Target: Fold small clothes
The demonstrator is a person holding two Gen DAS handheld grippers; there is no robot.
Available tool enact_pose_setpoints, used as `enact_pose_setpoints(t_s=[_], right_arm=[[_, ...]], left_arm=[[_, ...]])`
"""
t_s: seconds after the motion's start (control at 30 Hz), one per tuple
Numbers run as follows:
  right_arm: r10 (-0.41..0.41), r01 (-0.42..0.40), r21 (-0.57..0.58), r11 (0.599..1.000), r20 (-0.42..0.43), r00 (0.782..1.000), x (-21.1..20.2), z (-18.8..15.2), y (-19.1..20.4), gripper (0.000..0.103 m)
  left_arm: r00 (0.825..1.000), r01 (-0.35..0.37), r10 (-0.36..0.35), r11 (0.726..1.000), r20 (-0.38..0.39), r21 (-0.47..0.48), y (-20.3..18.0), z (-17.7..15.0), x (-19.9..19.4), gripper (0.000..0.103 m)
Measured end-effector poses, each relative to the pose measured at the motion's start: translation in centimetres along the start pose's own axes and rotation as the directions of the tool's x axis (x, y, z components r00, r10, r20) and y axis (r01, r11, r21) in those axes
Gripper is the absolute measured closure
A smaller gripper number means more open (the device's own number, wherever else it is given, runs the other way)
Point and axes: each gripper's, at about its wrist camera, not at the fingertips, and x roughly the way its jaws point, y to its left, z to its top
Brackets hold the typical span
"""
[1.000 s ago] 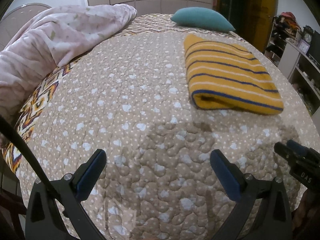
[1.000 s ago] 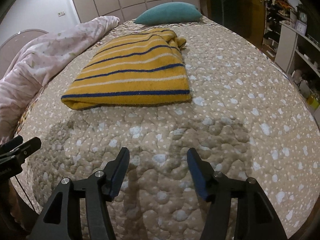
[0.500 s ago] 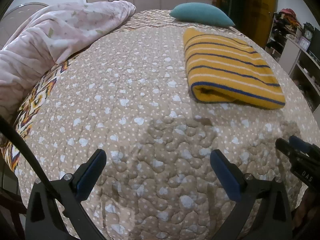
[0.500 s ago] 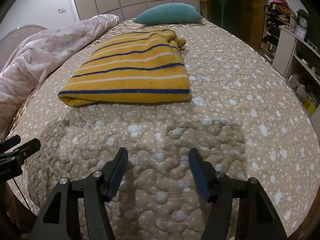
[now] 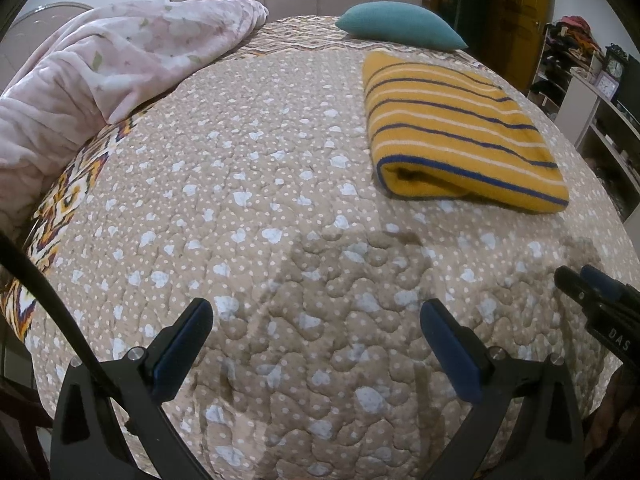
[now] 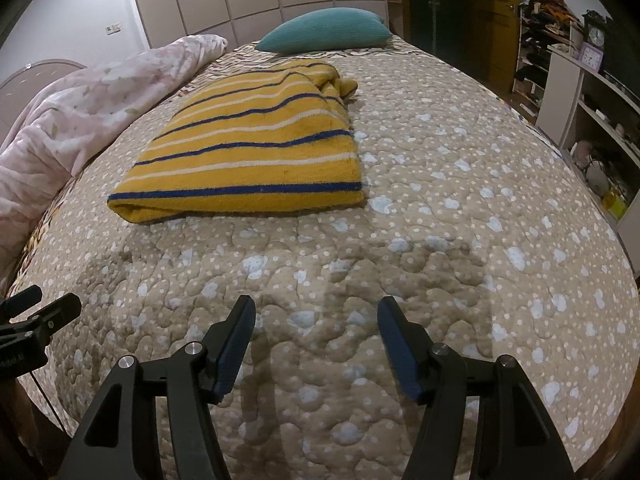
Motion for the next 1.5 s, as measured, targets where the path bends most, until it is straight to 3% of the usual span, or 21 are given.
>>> enact_pose_setpoints(t_s=[0.77, 1.5], right_arm=[[-0.025, 0.024, 0.041, 0.999, 0.017, 1.000, -0.6, 0.2, -0.7, 0.032], [-0.052, 0.052, 0.004, 0.999, 0.024, 0.998, -0.5, 0.2, 0.0, 0.029]], left_arm=[[1.000, 0.015, -0.015, 1.000, 0.010, 0.005, -0.3, 0.0, -0.5, 0.000], [0.999, -0.009, 0.009, 1.000, 0.031, -0.001, -0.3, 0.3, -1.3, 0.000]])
